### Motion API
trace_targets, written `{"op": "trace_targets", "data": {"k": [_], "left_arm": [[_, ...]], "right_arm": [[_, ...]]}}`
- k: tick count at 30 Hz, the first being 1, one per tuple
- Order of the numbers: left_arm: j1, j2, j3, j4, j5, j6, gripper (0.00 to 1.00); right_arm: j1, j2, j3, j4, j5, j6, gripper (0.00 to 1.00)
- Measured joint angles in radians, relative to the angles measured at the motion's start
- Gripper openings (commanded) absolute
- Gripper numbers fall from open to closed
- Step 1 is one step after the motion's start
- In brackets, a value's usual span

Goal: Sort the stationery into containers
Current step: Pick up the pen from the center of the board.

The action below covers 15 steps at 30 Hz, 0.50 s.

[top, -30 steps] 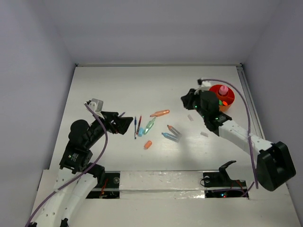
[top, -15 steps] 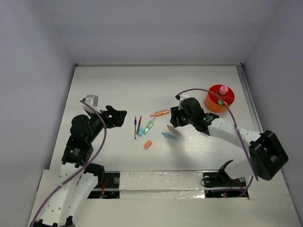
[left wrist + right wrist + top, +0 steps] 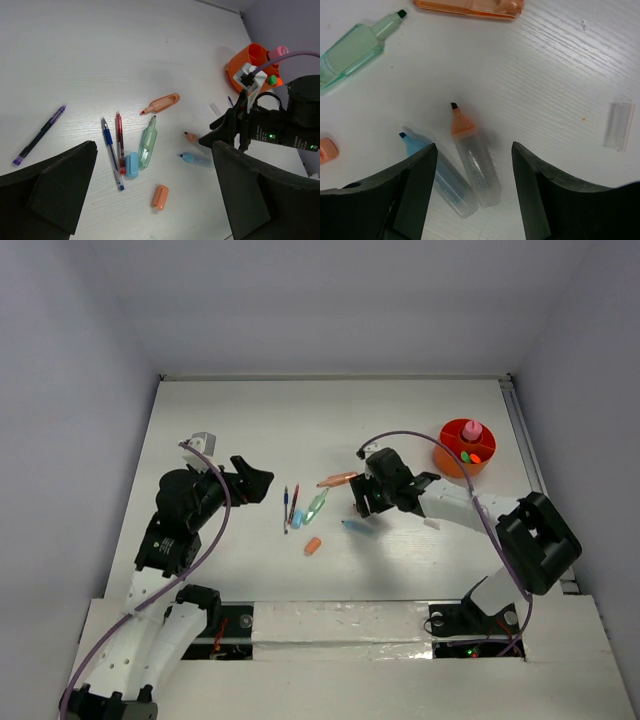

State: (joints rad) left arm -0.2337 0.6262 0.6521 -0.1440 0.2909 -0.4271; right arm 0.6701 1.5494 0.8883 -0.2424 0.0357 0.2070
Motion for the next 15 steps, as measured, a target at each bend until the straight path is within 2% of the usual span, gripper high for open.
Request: {"op": "trace_targets", "data": {"k": [5, 6, 8, 12, 15], "left_arm": [[0.0, -0.001, -0.012, -0.006, 0.0, 0.003, 0.99], [0.0, -0.002, -0.014, -0.006, 0.0, 0.003, 0.99], [0.0, -0.008, -0.019, -0.006, 0.0, 0.003, 0.99], [0.0, -0.043, -0.023, -0.011, -0.011, 0.003, 0.99], [0.0, -0.089, -0.023, -0.012, -0.029, 0.002, 0.99]], "right_arm": [[0.082, -0.012, 0.031, -0.019, 0.032, -0.02, 0.62], [0.097, -0.013, 0.036, -0.02, 0.027, -0.024, 0.57], [0.127, -0.008, 0.052, -0.02, 0.005, -0.029, 0.54], [0.211, 0.051, 0.136, -0.003, -0.031, -0.045, 0.54], [0.266, 0.13, 0.223, 0.031, -0.067, -0.077, 0.58]]}}
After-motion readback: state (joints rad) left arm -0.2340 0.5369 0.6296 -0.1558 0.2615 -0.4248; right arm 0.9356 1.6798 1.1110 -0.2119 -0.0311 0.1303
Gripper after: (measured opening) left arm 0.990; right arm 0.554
